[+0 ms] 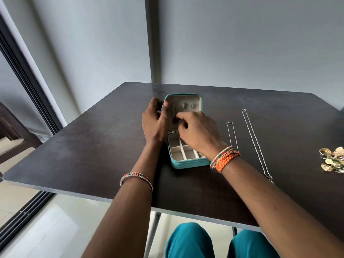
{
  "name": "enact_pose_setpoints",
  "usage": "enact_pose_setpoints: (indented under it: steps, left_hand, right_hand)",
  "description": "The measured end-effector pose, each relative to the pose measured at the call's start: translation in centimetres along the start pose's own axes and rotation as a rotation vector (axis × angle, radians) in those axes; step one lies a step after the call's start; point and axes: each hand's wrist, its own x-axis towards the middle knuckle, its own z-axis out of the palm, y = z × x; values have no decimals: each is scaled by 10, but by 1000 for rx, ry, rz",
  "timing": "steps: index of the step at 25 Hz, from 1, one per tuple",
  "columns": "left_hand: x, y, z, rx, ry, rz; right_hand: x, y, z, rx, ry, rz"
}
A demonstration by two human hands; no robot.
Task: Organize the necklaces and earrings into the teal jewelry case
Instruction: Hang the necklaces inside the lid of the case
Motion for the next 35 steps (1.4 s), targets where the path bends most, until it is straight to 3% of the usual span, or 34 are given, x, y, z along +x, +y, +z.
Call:
enact_pose_setpoints:
  steps: [6, 22, 29, 35]
  left_hand:
    - [0, 1, 1, 18, -2, -2]
    - [1, 1, 0, 24, 19, 2]
    - [0, 0, 1, 25, 3, 3]
    - [1, -1, 1, 0, -3, -22]
  right_hand:
    - [2, -2, -6, 111, 142, 65]
    - [-1, -1, 6, 117, -52, 39]
    - [1, -1, 0, 158, 147, 54]
    - [-1, -1, 5, 149, 60, 42]
